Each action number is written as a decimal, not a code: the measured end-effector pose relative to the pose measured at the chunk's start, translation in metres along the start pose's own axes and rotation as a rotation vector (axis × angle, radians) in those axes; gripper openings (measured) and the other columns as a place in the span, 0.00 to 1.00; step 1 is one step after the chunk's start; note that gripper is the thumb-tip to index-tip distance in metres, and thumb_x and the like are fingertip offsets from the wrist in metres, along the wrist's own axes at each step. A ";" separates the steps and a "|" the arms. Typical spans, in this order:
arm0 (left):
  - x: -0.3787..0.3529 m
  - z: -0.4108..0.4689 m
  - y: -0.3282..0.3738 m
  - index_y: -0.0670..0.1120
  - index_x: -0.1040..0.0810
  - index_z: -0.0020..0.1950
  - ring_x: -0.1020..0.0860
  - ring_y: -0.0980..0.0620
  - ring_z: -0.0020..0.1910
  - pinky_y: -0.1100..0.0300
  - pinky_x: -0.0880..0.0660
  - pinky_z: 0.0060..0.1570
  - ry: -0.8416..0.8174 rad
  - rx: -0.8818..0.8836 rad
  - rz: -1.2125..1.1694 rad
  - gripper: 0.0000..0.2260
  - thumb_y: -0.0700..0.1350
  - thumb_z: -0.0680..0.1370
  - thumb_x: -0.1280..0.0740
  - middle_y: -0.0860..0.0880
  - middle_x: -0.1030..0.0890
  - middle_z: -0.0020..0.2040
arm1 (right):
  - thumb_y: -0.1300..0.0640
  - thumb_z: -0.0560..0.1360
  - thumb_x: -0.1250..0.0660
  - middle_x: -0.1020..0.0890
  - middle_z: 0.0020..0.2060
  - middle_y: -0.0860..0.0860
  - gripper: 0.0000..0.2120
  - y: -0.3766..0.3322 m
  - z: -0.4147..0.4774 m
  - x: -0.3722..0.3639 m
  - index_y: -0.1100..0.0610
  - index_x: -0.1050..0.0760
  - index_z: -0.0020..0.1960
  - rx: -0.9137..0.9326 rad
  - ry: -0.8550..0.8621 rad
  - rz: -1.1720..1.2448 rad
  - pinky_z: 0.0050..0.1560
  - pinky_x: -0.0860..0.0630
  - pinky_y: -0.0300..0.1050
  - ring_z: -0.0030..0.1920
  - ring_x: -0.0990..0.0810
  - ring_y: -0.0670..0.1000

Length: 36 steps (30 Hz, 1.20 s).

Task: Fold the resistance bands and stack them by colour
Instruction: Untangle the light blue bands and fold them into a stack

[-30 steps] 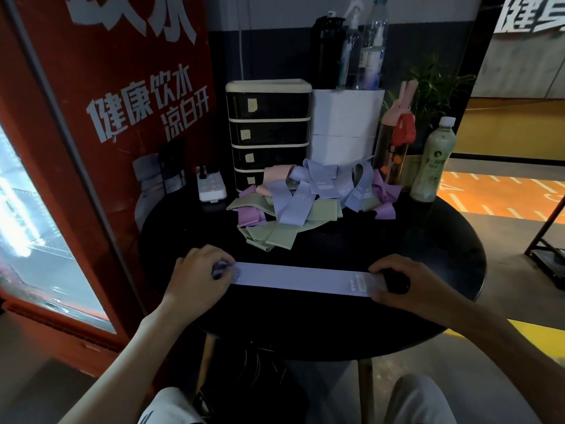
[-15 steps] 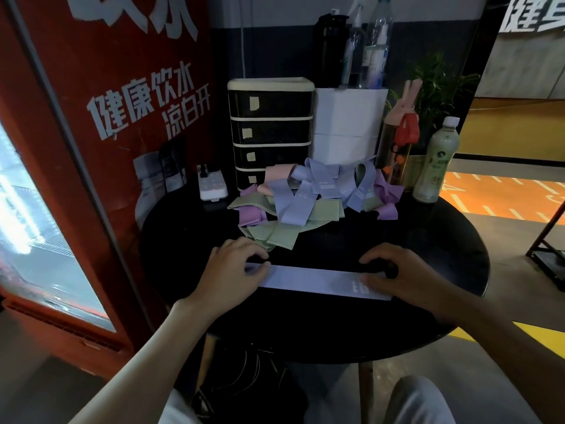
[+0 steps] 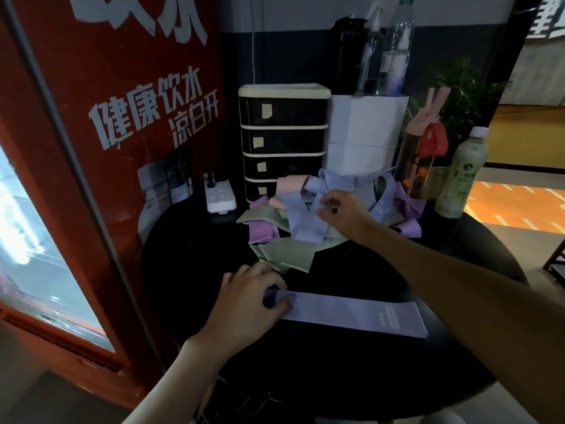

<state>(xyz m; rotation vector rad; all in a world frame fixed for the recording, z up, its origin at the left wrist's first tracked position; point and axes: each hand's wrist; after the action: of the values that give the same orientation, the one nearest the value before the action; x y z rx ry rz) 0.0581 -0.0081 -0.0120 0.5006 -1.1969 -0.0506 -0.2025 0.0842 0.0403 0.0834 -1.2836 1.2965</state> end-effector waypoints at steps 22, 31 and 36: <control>-0.002 0.002 -0.003 0.62 0.25 0.48 0.31 0.60 0.53 0.58 0.38 0.56 0.035 0.027 -0.066 0.09 0.65 0.75 0.35 0.60 0.29 0.49 | 0.60 0.73 0.34 0.19 0.44 0.59 0.07 0.007 0.055 -0.006 0.52 0.19 0.42 -0.073 0.118 -0.201 0.47 0.24 0.48 0.49 0.22 0.61; 0.006 -0.002 0.002 0.58 0.21 0.48 0.26 0.59 0.53 0.61 0.38 0.51 0.159 -0.046 -0.111 0.05 0.55 0.75 0.35 0.62 0.25 0.49 | 0.65 0.74 0.34 0.18 0.39 0.51 0.09 -0.047 0.009 0.036 0.52 0.21 0.44 0.173 0.100 0.094 0.40 0.25 0.44 0.40 0.20 0.51; 0.046 0.014 0.025 0.50 0.20 0.45 0.24 0.53 0.46 0.51 0.27 0.47 0.327 -0.148 -0.219 0.03 0.47 0.75 0.33 0.58 0.23 0.44 | 0.65 0.75 0.32 0.18 0.42 0.46 0.07 -0.073 -0.021 0.058 0.57 0.17 0.50 0.296 0.073 0.123 0.43 0.30 0.29 0.41 0.22 0.40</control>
<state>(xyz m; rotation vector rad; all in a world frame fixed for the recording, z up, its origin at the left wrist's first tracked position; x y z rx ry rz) 0.0573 -0.0049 0.0422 0.4866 -0.8090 -0.2344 -0.1506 0.1085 0.1163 0.1662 -1.0407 1.5750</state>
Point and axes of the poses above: each hand's wrist, its own z-axis towards the middle knuckle, its own x-axis out of the back of the hand, y = z × x
